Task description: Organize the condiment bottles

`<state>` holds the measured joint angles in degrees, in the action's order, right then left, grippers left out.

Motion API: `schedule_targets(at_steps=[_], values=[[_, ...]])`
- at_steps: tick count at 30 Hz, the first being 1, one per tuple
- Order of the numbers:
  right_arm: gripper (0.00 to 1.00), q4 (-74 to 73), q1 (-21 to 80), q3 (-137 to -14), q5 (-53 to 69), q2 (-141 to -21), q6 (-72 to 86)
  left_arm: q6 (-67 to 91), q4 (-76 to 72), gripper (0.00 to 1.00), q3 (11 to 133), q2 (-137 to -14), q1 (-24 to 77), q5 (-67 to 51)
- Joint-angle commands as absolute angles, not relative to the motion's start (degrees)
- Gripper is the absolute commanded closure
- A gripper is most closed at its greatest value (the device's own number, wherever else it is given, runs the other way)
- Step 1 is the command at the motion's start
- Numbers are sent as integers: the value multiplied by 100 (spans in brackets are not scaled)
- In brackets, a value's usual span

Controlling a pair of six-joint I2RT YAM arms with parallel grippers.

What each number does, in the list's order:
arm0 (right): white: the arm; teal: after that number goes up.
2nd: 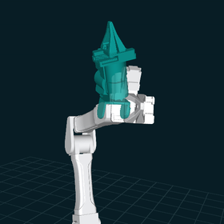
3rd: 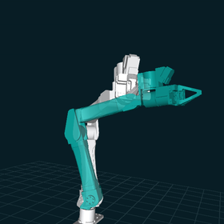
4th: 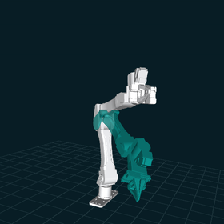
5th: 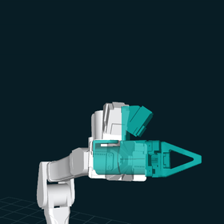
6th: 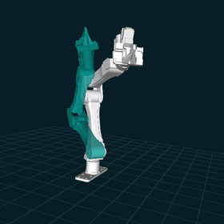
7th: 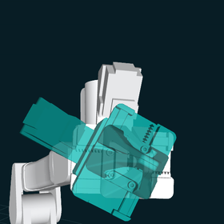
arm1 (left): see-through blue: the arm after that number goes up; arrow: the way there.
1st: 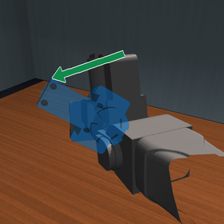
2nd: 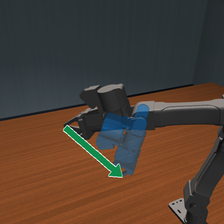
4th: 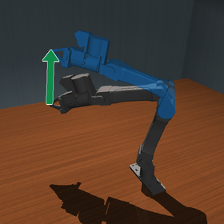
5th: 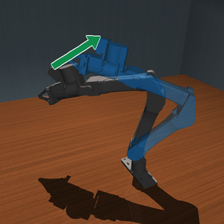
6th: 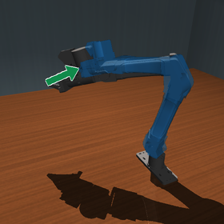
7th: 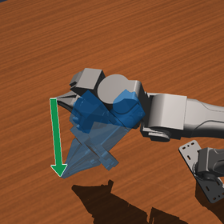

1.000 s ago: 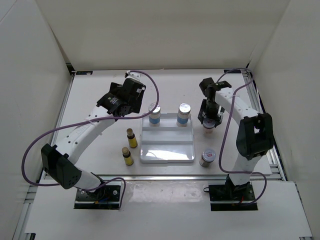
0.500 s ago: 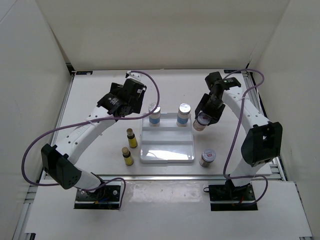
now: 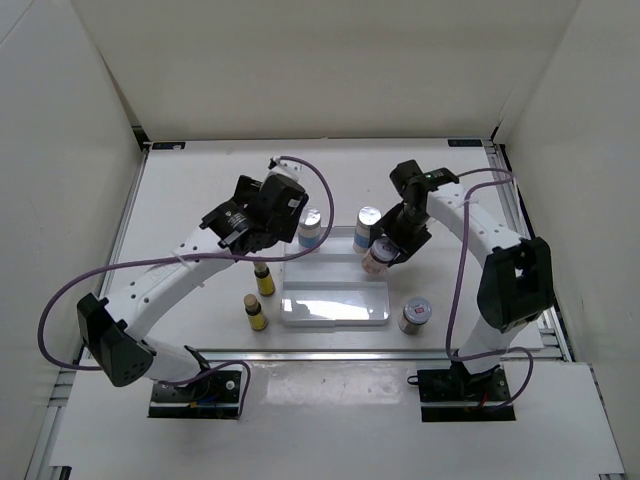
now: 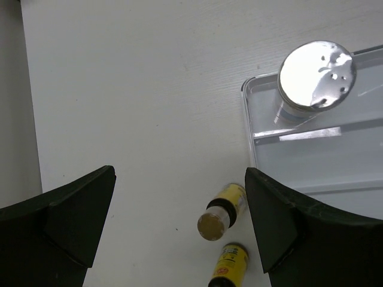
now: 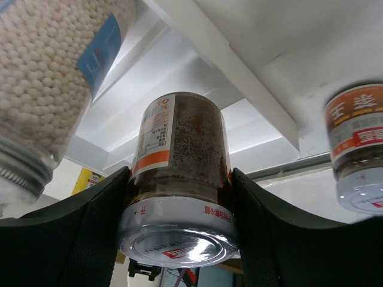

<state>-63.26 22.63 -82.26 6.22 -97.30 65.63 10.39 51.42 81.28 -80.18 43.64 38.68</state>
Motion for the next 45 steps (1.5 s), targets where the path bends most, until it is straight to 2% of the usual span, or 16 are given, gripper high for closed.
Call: schedule_targets(at_steps=[1, 10, 13, 14, 15, 16, 19, 24, 25, 29, 30, 38, 40, 45], values=[[100, -6258, 2434, -8200, 809, -9809, 7057, 1020, 5212, 0, 8060, -7655, 4596, 4228], [100, -5503, 2452, -7647, 1054, -10090, 7014, 1072, 5212, 0, 7954, -7594, 4702, 4333], [92, -5423, 2452, -7576, 1107, -10222, 6953, 1072, 5212, 0, 7954, -7594, 4702, 4333], [88, -5423, 2452, -7637, 1107, -10300, 6952, 1072, 5212, 0, 7954, -7594, 4702, 4333], [73, -5423, 2452, -7699, 1160, -10370, 6874, 1072, 5212, 0, 7893, -7594, 4702, 4333], [65, -5492, 2452, -7751, 1160, -10371, 6873, 1072, 5212, 0, 7893, -7594, 4702, 4333], [57, -5651, 2452, -7989, 1020, -10424, 6751, 1124, 5212, 0, 7893, -7594, 4702, 4394], [15, -6098, 2452, -8393, 896, -10529, 6688, 1125, 5212, 0, 7893, -7646, 4702, 4447], [12, -6343, 2452, -8602, 836, -10477, 6688, 1125, 5212, 0, 7893, -7646, 4702, 4447], [7, -6925, 2399, -9112, 721, -10231, 6688, 1125, 5212, 0, 7893, -7646, 4702, 4447], [2, -7048, 2339, -9193, 721, -10170, 6741, 1125, 5212, 0, 7893, -7646, 4702, 4447], [2, -7629, 1978, -9009, 967, -9169, 6935, 1125, 5212, 0, 7893, -7752, 4702, 4447], [5, -7629, 1925, -8930, 976, -8966, 6935, 1125, 5212, 0, 7945, -7752, 4702, 4447], [6, -7321, 1925, -8877, 362, -8412, 5742, 1125, 5273, 0, 8007, -7805, 4764, 4500]])
